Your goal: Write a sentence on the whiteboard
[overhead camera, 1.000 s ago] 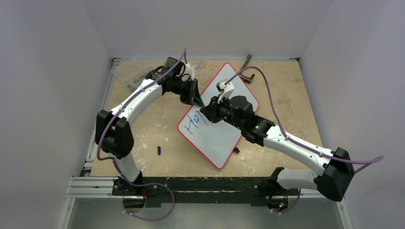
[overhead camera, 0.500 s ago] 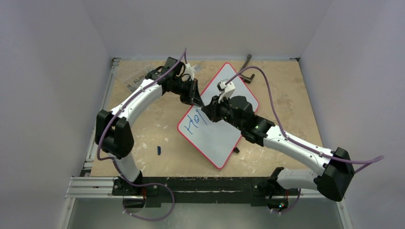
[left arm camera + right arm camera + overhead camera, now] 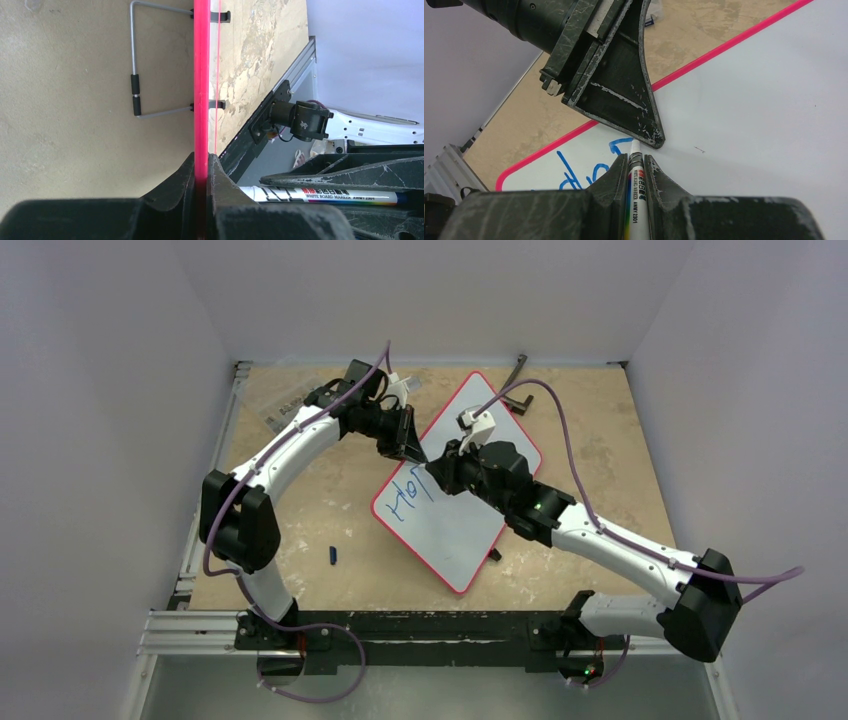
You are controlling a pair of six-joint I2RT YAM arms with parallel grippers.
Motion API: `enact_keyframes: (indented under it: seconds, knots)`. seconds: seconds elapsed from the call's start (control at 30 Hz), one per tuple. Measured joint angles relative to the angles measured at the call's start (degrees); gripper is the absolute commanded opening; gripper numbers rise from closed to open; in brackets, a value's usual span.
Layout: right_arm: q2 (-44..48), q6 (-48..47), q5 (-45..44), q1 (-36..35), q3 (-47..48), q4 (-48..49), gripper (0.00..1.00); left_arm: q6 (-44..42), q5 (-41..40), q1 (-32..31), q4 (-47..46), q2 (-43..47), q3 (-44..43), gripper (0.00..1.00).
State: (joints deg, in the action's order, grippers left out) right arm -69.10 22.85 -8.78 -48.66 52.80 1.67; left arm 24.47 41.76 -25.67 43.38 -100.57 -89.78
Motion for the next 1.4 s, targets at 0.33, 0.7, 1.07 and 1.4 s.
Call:
enact_keyframes:
  seconds: [0.33,0.7,1.07,1.4]
  knots:
    - [1.4,0.0,-1.4,0.0,-1.7,-1.1,0.0,0.0,0.0,0.0,0.0,0.0,0.0,0.0]
    - [3.5,0.1,-0.6,0.3,-4.3,-1.6,0.0,0.0,0.0,0.0,0.0,0.1,0.0,0.0]
    - [4.3,-0.5,3.3,0.3,-5.2,-0.7,0.0,0.0,-0.1,0.0,0.2,0.4,0.0,0.0]
    - [4.3,-1.1,7.0,0.3,-5.2,0.3,0.0,0.0,-0.6,0.0,0.5,0.9,0.0,0.0]
